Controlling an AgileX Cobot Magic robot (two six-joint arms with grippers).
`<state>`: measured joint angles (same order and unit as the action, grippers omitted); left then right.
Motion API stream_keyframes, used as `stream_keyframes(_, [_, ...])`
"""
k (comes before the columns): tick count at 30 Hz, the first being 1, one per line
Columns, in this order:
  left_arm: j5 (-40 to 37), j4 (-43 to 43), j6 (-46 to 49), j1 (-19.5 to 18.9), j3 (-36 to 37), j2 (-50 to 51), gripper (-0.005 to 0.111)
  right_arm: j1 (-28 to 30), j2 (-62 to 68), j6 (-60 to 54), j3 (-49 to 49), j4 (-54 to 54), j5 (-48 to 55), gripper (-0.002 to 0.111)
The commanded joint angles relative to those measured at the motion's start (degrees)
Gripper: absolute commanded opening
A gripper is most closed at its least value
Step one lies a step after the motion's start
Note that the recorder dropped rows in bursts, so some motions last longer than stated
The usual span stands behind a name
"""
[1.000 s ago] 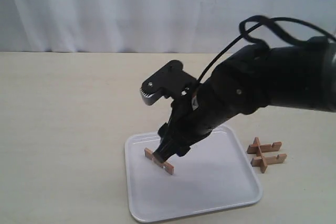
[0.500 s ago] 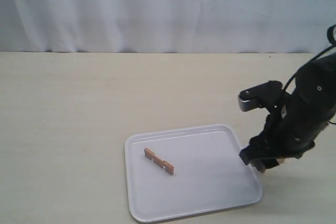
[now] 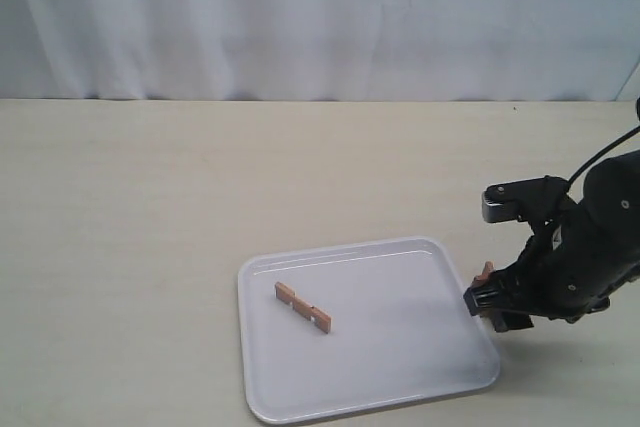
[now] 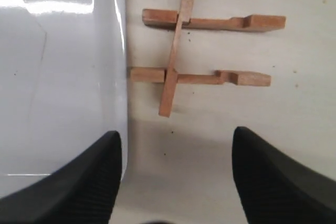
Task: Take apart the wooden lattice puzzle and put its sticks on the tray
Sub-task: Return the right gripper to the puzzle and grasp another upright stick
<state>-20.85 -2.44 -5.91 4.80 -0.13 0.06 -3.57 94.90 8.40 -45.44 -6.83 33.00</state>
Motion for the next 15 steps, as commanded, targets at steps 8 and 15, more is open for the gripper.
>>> stream_keyframes(8, [0.2, 0.0, 0.0, -0.1, 0.1, -0.1, 0.0, 0.2, 3.0, 3.0, 0.1, 0.4, -6.2, 0.048])
stream_keyframes(15, [0.2, -0.2, 0.0, -0.1, 0.1, -0.1, 0.0, 0.2, 3.0, 3.0, 0.1, 0.4, -6.9, 0.04])
